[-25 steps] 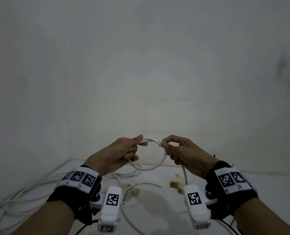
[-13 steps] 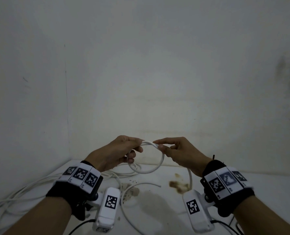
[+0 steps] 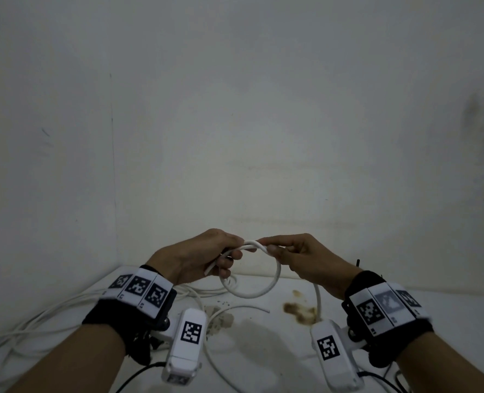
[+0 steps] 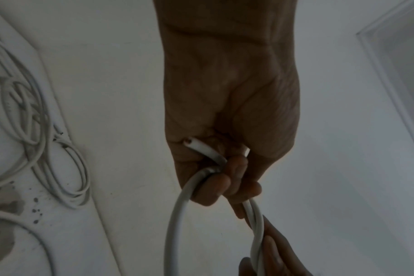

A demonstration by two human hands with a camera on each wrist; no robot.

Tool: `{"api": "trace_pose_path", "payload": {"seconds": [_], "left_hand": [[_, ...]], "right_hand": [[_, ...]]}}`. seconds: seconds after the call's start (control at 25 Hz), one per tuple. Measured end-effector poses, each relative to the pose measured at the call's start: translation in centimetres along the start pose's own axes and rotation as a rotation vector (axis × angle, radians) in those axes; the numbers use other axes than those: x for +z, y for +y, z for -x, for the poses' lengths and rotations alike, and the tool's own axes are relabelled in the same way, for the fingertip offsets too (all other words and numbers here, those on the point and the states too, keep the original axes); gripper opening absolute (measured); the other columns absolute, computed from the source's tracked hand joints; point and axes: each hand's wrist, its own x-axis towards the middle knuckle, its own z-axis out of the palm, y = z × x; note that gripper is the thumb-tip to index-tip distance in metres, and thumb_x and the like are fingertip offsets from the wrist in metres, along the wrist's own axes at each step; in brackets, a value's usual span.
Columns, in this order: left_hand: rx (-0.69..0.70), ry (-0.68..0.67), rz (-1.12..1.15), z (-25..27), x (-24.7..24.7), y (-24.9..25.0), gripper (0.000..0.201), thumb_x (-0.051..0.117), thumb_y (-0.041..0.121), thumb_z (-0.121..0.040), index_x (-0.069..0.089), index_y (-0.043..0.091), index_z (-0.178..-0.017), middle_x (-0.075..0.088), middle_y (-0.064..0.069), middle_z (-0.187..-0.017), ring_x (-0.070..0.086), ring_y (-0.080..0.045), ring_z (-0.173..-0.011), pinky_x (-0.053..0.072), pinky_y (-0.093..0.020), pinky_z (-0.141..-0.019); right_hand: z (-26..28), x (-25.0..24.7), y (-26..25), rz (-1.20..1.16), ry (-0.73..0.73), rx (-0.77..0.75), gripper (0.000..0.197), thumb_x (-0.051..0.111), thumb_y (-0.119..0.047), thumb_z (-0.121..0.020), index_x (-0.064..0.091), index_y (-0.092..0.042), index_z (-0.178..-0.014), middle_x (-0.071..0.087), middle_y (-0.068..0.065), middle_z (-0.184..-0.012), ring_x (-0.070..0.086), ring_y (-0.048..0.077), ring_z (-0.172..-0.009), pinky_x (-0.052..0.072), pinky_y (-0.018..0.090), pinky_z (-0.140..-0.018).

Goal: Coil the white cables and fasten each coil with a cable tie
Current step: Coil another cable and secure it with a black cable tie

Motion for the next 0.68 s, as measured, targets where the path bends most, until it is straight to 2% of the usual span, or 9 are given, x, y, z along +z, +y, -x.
{"api": "trace_pose_path", "payload": {"seconds": [0.04, 0.16, 0.24, 0.36, 0.44, 0.52, 0.56, 0.64, 0.68], "left_hand": [[-0.023, -0.017, 0.007, 0.0, 0.3, 0.1, 0.035, 0.037, 0.022, -0.102, 0.065, 0.002, -0.107, 0.037, 0.005, -0.06, 0.022, -0.008, -0.046, 0.031, -0.022, -0.047], [-0.074, -0.014, -0.014, 0.0, 1.2, 0.1, 0.037, 0.044, 0.041, -0.1, 0.059, 0.012, -0.083, 0.025, 0.007, -0.057, 0.015, -0.008, -0.044, 0.023, -0.021, -0.043], [-0.05, 0.028, -0.043, -0.2, 1.5, -0.4, 0.039, 0.051, 0.049, -0.097, 0.054, 0.016, -0.077, 0.024, 0.007, -0.056, 0.017, -0.007, -0.044, 0.02, -0.019, -0.042], [-0.05, 0.052, -0.094, -0.3, 1.3, -1.3, 0.038, 0.058, 0.05, -0.092, 0.055, 0.016, -0.075, 0.026, 0.008, -0.055, 0.02, -0.008, -0.044, 0.026, -0.021, -0.047], [-0.069, 0.077, -0.068, -0.2, 1.4, -1.7, 0.039, 0.062, 0.05, -0.089, 0.051, 0.019, -0.07, 0.026, 0.008, -0.054, 0.02, -0.009, -0.044, 0.029, -0.022, -0.048], [-0.077, 0.116, -0.018, -0.2, 1.6, -1.8, 0.041, 0.064, 0.049, -0.089, 0.046, 0.021, -0.064, 0.025, 0.008, -0.053, 0.019, -0.008, -0.041, 0.03, -0.021, -0.047], [-0.077, 0.132, 0.008, -0.2, 1.6, -1.9, 0.042, 0.064, 0.048, -0.09, 0.044, 0.022, -0.062, 0.025, 0.008, -0.052, 0.018, -0.008, -0.039, 0.03, -0.022, -0.047], [-0.076, 0.148, 0.06, -0.3, 1.5, -1.9, 0.045, 0.062, 0.045, -0.091, 0.041, 0.022, -0.059, 0.024, 0.008, -0.049, 0.018, -0.007, -0.035, 0.03, -0.024, -0.05], [-0.077, 0.15, 0.082, -0.3, 1.5, -1.9, 0.046, 0.062, 0.044, -0.092, 0.04, 0.022, -0.058, 0.024, 0.008, -0.048, 0.018, -0.007, -0.034, 0.03, -0.024, -0.05]], "right_hand": [[0.1, 0.1, -0.1, -0.012, 0.019, 0.005, 0.023, 0.056, -0.024, -0.101, 0.075, -0.031, -0.111, 0.046, 0.004, -0.064, 0.031, 0.012, -0.053, 0.027, 0.015, -0.051], [-0.1, 0.1, 0.0, -0.027, 0.063, 0.045, 0.018, 0.06, -0.035, -0.097, 0.076, -0.031, -0.106, 0.04, 0.013, -0.073, 0.026, 0.023, -0.06, 0.023, 0.021, -0.05], [0.0, -0.2, 0.2, -0.045, 0.076, 0.108, 0.021, 0.065, -0.04, -0.093, 0.078, -0.024, -0.098, 0.04, 0.011, -0.069, 0.026, 0.015, -0.054, 0.022, 0.023, -0.049], [0.5, -0.3, 0.6, -0.044, 0.066, 0.176, 0.029, 0.072, -0.042, -0.087, 0.078, -0.014, -0.081, 0.034, 0.002, -0.056, 0.021, 0.011, -0.047, 0.019, 0.024, -0.047], [0.5, -0.3, 0.8, -0.048, 0.104, 0.184, 0.031, 0.076, -0.04, -0.084, 0.077, -0.009, -0.078, 0.033, -0.004, -0.048, 0.022, 0.011, -0.044, 0.019, 0.023, -0.046], [0.3, -0.2, 0.7, -0.044, 0.152, 0.178, 0.036, 0.078, -0.037, -0.083, 0.076, -0.001, -0.083, 0.037, -0.013, -0.039, 0.032, 0.005, -0.034, 0.024, 0.013, -0.044], [0.2, -0.1, 0.6, -0.033, 0.17, 0.176, 0.038, 0.078, -0.036, -0.082, 0.075, 0.002, -0.085, 0.039, -0.015, -0.035, 0.039, 0.003, -0.032, 0.026, 0.012, -0.045], [0.0, -0.1, 0.4, -0.031, 0.203, 0.166, 0.04, 0.081, -0.036, -0.08, 0.074, 0.004, -0.083, 0.041, -0.017, -0.033, 0.045, -0.004, -0.034, 0.026, 0.016, -0.053], [0.0, -0.1, 0.5, -0.03, 0.221, 0.162, 0.04, 0.082, -0.037, -0.078, 0.074, 0.002, -0.08, 0.042, -0.018, -0.033, 0.046, -0.004, -0.037, 0.03, 0.017, -0.057]]}}
